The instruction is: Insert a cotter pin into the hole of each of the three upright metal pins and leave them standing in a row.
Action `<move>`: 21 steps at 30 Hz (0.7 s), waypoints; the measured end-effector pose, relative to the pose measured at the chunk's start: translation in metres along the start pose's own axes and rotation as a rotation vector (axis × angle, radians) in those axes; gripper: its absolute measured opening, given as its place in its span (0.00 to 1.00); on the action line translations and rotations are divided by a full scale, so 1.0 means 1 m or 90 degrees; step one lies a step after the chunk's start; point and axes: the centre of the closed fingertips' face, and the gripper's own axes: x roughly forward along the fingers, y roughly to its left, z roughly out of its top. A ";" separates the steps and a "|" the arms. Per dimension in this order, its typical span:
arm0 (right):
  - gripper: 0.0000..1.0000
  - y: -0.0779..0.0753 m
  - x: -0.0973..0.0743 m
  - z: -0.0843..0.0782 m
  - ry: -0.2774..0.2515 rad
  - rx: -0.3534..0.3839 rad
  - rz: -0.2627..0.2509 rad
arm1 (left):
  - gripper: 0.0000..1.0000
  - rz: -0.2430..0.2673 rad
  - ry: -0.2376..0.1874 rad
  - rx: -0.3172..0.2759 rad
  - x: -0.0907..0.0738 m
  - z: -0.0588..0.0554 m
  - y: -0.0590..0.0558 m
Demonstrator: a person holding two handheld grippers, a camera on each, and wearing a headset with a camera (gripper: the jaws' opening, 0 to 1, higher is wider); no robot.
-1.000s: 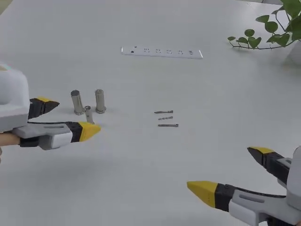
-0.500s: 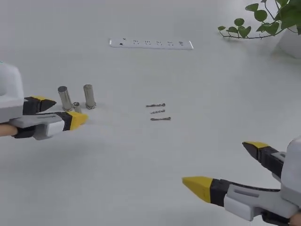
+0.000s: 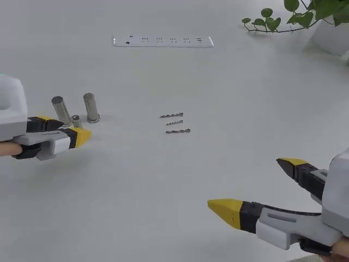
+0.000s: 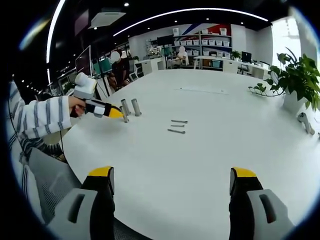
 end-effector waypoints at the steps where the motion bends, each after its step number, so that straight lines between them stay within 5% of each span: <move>1: 0.95 0.000 0.000 -0.001 0.000 0.002 -0.001 | 0.31 0.000 0.000 -0.002 0.002 0.000 0.000; 21: 0.94 -0.002 -0.002 -0.004 -0.002 0.017 -0.009 | 0.08 0.023 -0.009 -0.017 0.009 0.000 0.003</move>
